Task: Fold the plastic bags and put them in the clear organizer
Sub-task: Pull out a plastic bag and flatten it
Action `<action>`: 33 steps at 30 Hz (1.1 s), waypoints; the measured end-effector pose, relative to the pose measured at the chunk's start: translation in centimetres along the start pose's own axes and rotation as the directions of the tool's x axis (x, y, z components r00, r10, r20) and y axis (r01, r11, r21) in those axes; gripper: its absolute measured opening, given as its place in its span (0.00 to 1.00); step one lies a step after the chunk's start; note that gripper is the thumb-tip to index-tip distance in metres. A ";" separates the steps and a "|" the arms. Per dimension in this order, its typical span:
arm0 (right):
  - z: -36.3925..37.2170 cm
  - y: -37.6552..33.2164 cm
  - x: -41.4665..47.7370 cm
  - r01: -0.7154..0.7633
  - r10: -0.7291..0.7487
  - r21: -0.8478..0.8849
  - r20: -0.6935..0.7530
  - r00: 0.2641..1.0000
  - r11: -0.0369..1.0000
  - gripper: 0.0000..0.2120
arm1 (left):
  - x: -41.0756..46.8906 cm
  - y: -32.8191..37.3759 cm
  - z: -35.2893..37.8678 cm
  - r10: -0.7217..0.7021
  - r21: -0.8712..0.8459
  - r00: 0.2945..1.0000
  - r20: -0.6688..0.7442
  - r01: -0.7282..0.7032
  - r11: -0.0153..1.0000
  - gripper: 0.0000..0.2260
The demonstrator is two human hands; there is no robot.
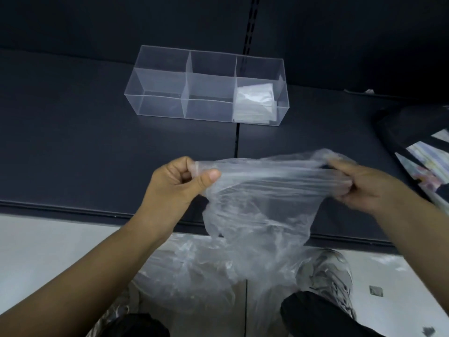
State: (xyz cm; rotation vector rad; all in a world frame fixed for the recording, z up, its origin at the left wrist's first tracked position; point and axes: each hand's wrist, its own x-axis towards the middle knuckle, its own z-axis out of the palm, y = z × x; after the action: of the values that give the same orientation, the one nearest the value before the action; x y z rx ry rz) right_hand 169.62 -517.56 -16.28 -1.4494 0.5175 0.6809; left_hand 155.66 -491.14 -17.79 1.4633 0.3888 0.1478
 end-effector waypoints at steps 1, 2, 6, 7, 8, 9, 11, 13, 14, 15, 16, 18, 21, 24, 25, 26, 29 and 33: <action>-0.7 -0.2 0.4 0.088 -0.100 -0.158 -0.069 0.993 0.983 0.09 | 0.1 0.3 0.1 0.023 0.046 1.000 -0.010 -0.023 0.999 0.20; -1.1 -0.5 0.6 0.178 -0.233 -0.329 -0.136 0.963 0.927 0.06 | 0.2 0.7 0.2 0.057 0.095 0.998 -0.013 -0.056 0.994 0.22; 0.4 -2.3 -2.1 0.631 -0.698 -0.599 0.161 0.698 0.493 0.32 | 0.5 2.5 1.5 0.199 0.193 0.979 0.054 -0.206 0.959 0.25; 2.1 -2.5 -3.6 0.724 -0.668 -0.558 0.360 0.652 0.406 0.35 | 0.6 3.0 1.9 0.222 0.201 0.972 0.079 -0.233 0.951 0.26; 3.9 -2.4 -4.8 0.765 -0.588 -0.552 0.513 0.625 0.332 0.37 | 0.7 3.4 2.4 0.242 0.199 0.965 0.104 -0.258 0.945 0.27; 5.5 -2.1 -5.7 0.774 -0.502 -0.579 0.604 0.619 0.257 0.37 | 0.7 3.7 2.9 0.254 0.193 0.959 0.123 -0.274 0.942 0.28; 8.1 -1.3 -6.3 0.782 -0.427 -0.601 0.671 0.606 0.165 0.24 | 0.6 4.1 3.5 0.262 0.172 0.957 0.127 -0.281 0.944 0.23; 9.5 -0.8 -5.8 0.790 -0.490 -0.532 0.623 0.610 0.306 0.09 | 0.2 3.6 3.6 0.213 0.201 0.970 0.115 -0.232 0.952 0.19; 9.6 -0.8 -5.4 0.778 -0.535 -0.497 0.566 0.627 0.385 0.09 | -0.1 3.0 3.5 0.167 0.239 0.979 0.117 -0.191 0.952 0.21; 9.5 -0.8 -5.0 0.763 -0.560 -0.465 0.518 0.646 0.450 0.10 | -0.5 2.3 3.4 0.114 0.272 0.986 0.123 -0.144 0.952 0.25; 9.1 -0.9 -4.8 0.745 -0.570 -0.420 0.480 0.667 0.518 0.10 | -0.7 1.6 3.2 0.058 0.292 0.990 0.131 -0.094 0.952 0.27; 8.3 -1.0 -4.2 0.699 -0.557 -0.358 0.428 0.712 0.619 0.10 | -0.8 0.6 2.8 -0.024 0.288 0.991 0.132 -0.015 0.958 0.21; 7.0 -1.0 -2.8 0.644 -0.542 -0.366 0.350 0.764 0.672 0.10 | -0.3 0.1 1.5 -0.073 0.248 0.995 0.067 0.054 0.967 0.05; 5.7 -1.2 -1.4 0.624 -0.571 -0.413 0.259 0.779 0.664 0.11 | -0.2 -0.1 0.3 -0.069 0.174 0.997 0.033 0.063 0.983 0.11; 5.3 -1.2 -0.8 0.616 -0.581 -0.453 0.235 0.779 0.644 0.12 | -0.4 0.0 0.1 -0.071 0.158 0.997 0.030 0.065 0.985 0.12; 5.0 -1.1 -0.3 0.610 -0.589 -0.495 0.221 0.777 0.619 0.13 | -0.4 -0.1 -0.2 -0.076 0.142 0.997 0.033 0.070 0.987 0.13; 4.4 -1.0 0.9 0.611 -0.606 -0.556 0.224 0.763 0.563 0.12 | -0.1 -0.5 -1.1 -0.113 0.089 0.993 0.028 0.110 0.990 0.14; 4.0 -1.3 2.2 0.618 -0.593 -0.525 0.244 0.768 0.585 0.09 | 0.2 -1.0 -2.3 -0.157 0.031 0.988 -0.011 0.157 0.987 0.16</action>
State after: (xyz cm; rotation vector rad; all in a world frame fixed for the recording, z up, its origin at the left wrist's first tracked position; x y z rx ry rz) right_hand 171.71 -513.32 -16.60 -2.0379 -0.2891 0.3010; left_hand 154.88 -489.02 -18.92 1.4573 0.5134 0.0214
